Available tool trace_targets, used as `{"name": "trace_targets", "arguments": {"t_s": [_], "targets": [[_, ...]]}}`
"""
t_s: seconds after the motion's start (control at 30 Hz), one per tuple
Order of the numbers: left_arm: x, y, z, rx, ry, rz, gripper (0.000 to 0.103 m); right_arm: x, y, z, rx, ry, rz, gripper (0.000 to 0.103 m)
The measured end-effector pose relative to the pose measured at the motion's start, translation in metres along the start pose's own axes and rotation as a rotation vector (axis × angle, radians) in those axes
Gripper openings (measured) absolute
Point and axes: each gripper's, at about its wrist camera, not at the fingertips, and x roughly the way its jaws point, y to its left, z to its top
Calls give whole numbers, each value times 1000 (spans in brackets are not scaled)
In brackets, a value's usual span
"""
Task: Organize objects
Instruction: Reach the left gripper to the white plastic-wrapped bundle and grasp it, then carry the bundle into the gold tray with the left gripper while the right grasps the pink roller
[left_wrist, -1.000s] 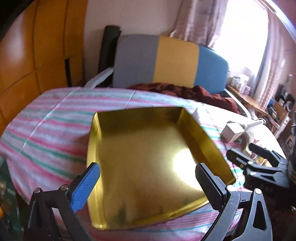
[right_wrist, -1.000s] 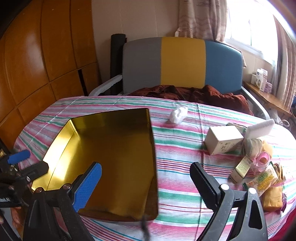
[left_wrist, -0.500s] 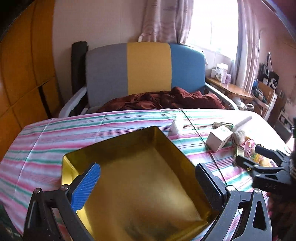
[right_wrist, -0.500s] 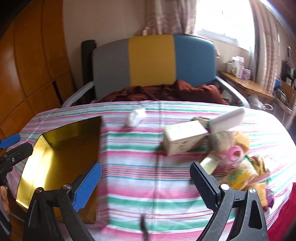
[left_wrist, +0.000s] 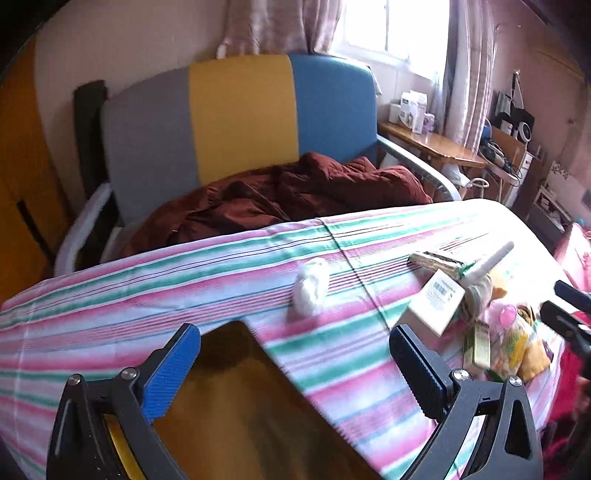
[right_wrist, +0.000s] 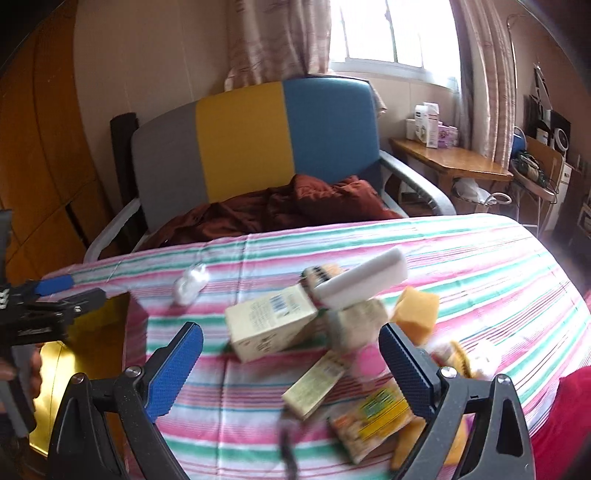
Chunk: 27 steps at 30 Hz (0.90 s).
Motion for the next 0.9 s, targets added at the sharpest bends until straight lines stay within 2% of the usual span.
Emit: {"name": "trace_targets", "arguments": {"t_s": [0.13, 0.27, 0.43, 0.5, 0.67, 0.7, 0.73, 0.77, 0.9], "targets": [[46, -7, 21, 3, 73, -9, 103, 5, -26, 15, 21, -29, -15, 98], [82, -11, 33, 25, 117, 26, 100, 10, -55, 24, 57, -61, -34, 98], [122, -20, 44, 60, 175, 64, 97, 13, -100, 26, 181, -106, -25, 98], [141, -21, 47, 66, 224, 85, 92, 15, -120, 25, 261, -109, -28, 98], [178, -19, 47, 44, 317, 110, 67, 22, -159, 16, 424, -68, -26, 98], [183, -19, 45, 38, 331, 102, 61, 23, -164, 15, 441, -57, -19, 98], [188, -18, 43, 26, 354, 86, 44, 26, -166, 15, 449, -41, -15, 98], [189, -16, 42, 6, 352, 52, 37, 29, -167, 14, 455, -19, -13, 98], [181, -18, 39, -5, 320, 51, 36, 47, -153, 13, 392, 82, 38, 98]]}}
